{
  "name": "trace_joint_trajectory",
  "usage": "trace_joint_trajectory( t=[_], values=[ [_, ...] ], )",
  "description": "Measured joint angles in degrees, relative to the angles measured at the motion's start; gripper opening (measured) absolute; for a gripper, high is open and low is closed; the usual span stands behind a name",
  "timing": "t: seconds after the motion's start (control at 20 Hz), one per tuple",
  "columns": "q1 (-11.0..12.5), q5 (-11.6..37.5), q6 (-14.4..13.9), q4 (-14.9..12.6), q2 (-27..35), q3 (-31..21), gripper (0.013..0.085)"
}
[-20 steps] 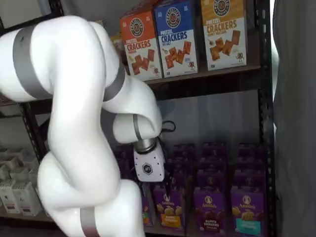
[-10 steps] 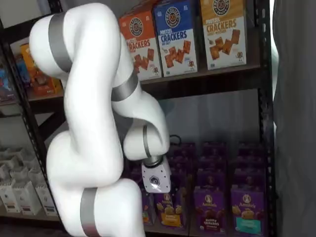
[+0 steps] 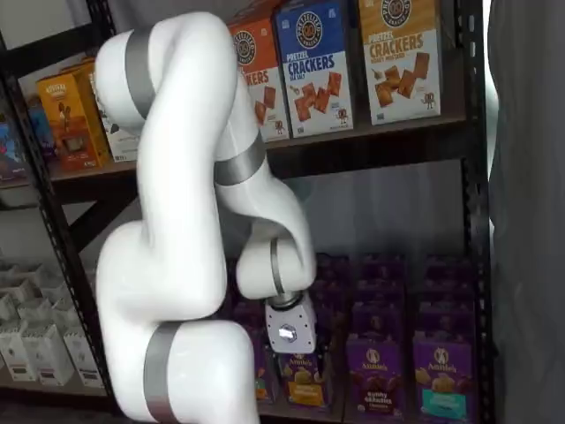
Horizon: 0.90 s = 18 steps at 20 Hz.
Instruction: Pick up the purple box with a brown patch in the center, on the bottom shelf, the fifth box from the left
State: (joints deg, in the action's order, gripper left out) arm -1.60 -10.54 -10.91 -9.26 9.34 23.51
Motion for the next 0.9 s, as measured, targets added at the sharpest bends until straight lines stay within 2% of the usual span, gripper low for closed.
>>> trace_joint_trajectory(
  t=[0.1,0.25,0.5,0.65,0.8,0.85,0.9],
  values=[
    [0.8,0.9,1.5,0.8,2.7,1.6,0.085],
    [2.2,1.4,1.4,-0.8,6.1,4.0,0.085],
    [4.0,2.6,2.3,-1.8,11.0,8.0,0.085],
    [4.5,3.6,5.4,0.8,13.7,10.6,0.085],
    [5.2,4.2,7.3,2.2,16.0,13.3,0.085],
    [5.5,4.4,7.7,2.3,16.8,14.3,0.085],
    [5.9,4.3,7.0,1.2,17.5,15.2,0.085]
  ],
)
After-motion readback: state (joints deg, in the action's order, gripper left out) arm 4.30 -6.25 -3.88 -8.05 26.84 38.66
